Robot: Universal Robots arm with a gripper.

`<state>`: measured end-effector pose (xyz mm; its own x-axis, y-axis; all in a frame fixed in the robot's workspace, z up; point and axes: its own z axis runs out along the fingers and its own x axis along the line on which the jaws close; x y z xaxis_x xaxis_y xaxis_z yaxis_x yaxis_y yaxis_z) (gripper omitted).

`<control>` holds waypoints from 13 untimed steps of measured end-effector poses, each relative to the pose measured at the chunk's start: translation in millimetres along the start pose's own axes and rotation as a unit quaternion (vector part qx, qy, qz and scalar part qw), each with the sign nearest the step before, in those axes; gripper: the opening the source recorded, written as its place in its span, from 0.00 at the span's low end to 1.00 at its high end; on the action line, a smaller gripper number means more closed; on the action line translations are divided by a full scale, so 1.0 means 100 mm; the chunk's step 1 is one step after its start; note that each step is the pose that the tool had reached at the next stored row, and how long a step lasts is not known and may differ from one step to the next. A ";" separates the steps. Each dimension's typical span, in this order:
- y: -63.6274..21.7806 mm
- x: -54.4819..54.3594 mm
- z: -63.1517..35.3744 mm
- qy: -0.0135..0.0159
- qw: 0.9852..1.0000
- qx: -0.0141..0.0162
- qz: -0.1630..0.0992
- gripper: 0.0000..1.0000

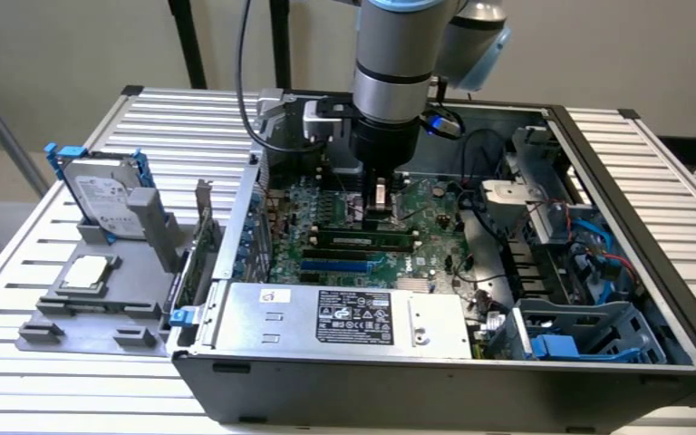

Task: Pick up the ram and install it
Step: 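Press down the ram until it locks into place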

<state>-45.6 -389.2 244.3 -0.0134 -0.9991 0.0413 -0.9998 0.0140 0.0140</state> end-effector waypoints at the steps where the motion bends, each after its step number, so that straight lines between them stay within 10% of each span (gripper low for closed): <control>1: -0.001 0.00 0.012 0.000 1.000 0.000 0.000 0.11; 13: -0.002 -0.01 0.206 0.000 1.000 0.000 0.000 0.11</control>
<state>-45.7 -389.2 223.7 -0.0134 -0.9990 0.0422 -0.9998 0.0139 0.0134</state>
